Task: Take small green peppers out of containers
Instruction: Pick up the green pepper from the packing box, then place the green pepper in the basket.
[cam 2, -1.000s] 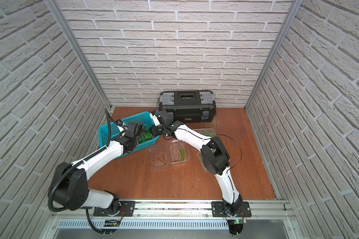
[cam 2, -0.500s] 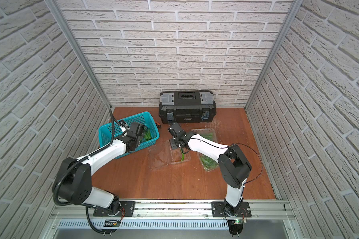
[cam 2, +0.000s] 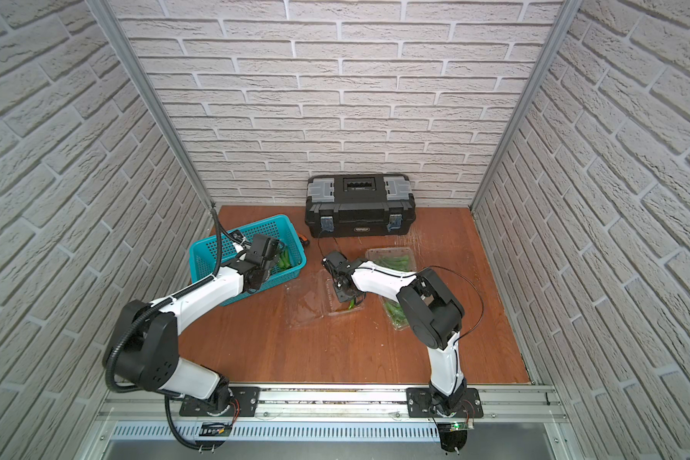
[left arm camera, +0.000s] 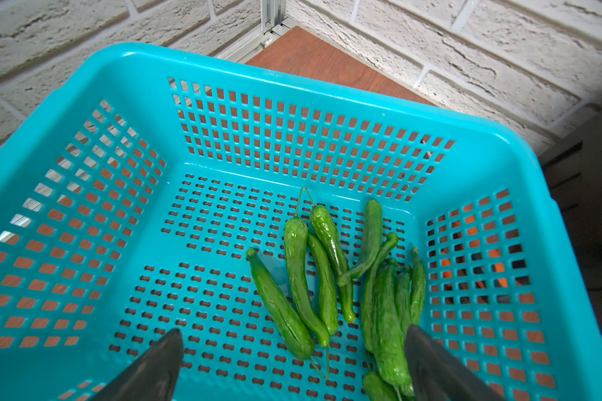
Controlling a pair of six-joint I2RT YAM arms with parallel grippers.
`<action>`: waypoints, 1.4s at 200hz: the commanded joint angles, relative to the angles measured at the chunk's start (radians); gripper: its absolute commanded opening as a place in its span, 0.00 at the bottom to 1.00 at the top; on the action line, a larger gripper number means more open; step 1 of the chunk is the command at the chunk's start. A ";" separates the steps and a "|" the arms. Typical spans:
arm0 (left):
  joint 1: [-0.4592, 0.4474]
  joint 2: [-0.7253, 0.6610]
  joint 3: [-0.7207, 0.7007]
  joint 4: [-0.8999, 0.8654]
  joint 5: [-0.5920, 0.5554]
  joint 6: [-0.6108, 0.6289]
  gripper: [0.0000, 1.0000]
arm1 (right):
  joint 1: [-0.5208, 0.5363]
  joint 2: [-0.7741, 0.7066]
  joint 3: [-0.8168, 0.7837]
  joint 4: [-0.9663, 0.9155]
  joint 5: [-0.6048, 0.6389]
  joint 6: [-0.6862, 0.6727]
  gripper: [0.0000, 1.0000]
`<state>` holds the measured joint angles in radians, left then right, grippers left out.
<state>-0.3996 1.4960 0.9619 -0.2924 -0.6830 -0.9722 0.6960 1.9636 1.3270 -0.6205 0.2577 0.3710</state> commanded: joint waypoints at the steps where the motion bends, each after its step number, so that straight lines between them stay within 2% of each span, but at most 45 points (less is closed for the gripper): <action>1: -0.001 -0.011 0.019 0.010 -0.007 0.013 0.98 | -0.005 0.004 0.014 -0.004 0.007 0.016 0.25; 80: -0.002 0.004 0.038 0.001 -0.003 0.020 0.98 | -0.007 0.008 0.055 -0.006 0.005 -0.001 0.06; 123: -0.002 0.008 0.044 -0.007 -0.006 0.018 0.98 | -0.006 -0.041 0.131 0.054 0.018 -0.035 0.03; 156: 0.000 0.009 0.047 -0.011 -0.020 0.014 0.98 | -0.004 -0.060 0.216 0.179 -0.099 -0.069 0.03; 186: 0.002 0.005 0.054 -0.011 -0.033 0.015 0.98 | -0.004 0.010 0.380 0.284 -0.293 -0.096 0.04; 199: 0.001 0.004 0.054 -0.012 -0.035 0.012 0.98 | -0.004 0.089 0.484 0.294 -0.369 -0.096 0.06; 211: 0.001 -0.001 0.055 -0.020 -0.039 0.010 0.98 | -0.005 0.138 0.570 0.306 -0.421 -0.073 0.13; 223: 0.001 -0.007 0.054 -0.027 -0.047 0.009 0.98 | -0.004 0.175 0.628 0.321 -0.444 -0.043 0.22; 239: 0.002 -0.022 0.048 -0.037 -0.063 0.009 0.98 | -0.004 0.198 0.655 0.339 -0.444 -0.002 0.29; 261: 0.001 -0.050 0.034 -0.042 -0.096 0.012 0.98 | -0.007 0.174 0.614 0.357 -0.411 -0.002 0.31; 280: 0.003 -0.072 0.017 -0.037 -0.125 0.013 0.98 | -0.019 0.108 0.505 0.421 -0.359 -0.004 0.31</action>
<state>-0.3996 1.4784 0.9947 -0.3252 -0.7368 -0.9627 0.6895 2.1479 1.9244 -0.2901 -0.1368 0.3511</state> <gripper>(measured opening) 0.983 0.312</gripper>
